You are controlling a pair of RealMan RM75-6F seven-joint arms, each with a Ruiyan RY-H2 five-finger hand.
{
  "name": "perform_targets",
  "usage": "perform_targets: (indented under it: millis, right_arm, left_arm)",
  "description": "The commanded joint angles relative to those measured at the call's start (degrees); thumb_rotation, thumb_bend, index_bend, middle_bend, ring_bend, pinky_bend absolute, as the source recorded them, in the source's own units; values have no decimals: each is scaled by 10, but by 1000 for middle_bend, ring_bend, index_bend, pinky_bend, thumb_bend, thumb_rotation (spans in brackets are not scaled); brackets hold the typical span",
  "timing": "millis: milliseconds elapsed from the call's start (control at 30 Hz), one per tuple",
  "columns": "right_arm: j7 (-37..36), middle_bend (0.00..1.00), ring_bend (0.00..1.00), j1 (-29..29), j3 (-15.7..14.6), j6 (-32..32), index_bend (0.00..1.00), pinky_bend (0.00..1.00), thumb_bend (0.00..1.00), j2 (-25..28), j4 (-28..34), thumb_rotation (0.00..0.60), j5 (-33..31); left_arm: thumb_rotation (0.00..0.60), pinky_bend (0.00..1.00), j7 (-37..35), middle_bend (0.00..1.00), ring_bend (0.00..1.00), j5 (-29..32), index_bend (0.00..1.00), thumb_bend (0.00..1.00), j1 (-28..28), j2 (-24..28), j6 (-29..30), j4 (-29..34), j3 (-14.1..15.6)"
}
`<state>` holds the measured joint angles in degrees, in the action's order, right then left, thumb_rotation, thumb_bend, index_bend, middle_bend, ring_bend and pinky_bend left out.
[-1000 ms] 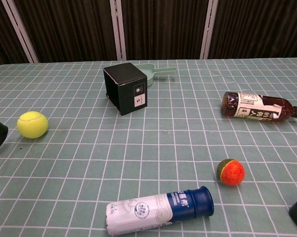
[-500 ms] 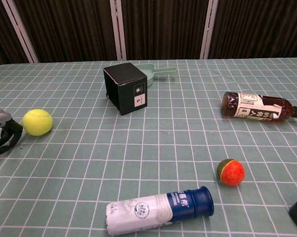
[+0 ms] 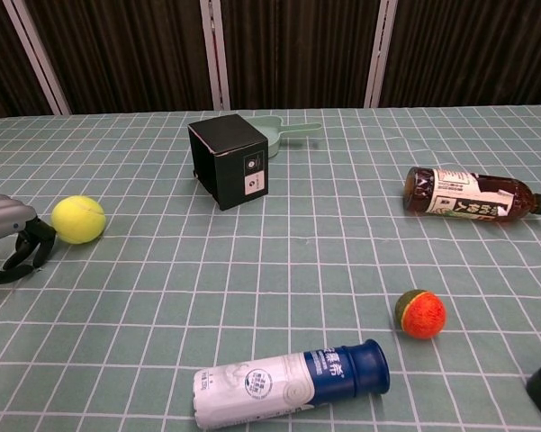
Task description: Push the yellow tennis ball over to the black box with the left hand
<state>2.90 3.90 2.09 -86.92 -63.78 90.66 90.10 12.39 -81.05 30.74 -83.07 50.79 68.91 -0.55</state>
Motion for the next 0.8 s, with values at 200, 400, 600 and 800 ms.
perform_targets:
  millis: [200, 400, 600, 800]
  right_arm:
    - [-1, 0, 0, 0, 0, 0, 0, 0, 297, 0, -1, 600, 0]
    - [0, 0, 0, 0, 0, 1, 0, 0, 296, -1, -1, 600, -1]
    - [0, 0, 0, -1, 1, 0, 0, 0, 296, -1, -3, 600, -2]
    - [2, 0, 0, 0, 2, 1, 0, 0, 296, -2, -3, 600, -2]
  left_arm:
    - [600, 621, 1, 630, 409, 6, 480, 410, 8, -6, -3, -5, -3]
    - [600, 621, 0, 629, 409, 7, 471, 406, 14, -9, -3, -8, -3]
    - [600, 621, 0, 629, 409, 11, 467, 406, 16, -9, -2, -12, -3]
    - [600, 641, 8, 665, 429, 13, 516, 406, 12, 1, 0, 0, 5]
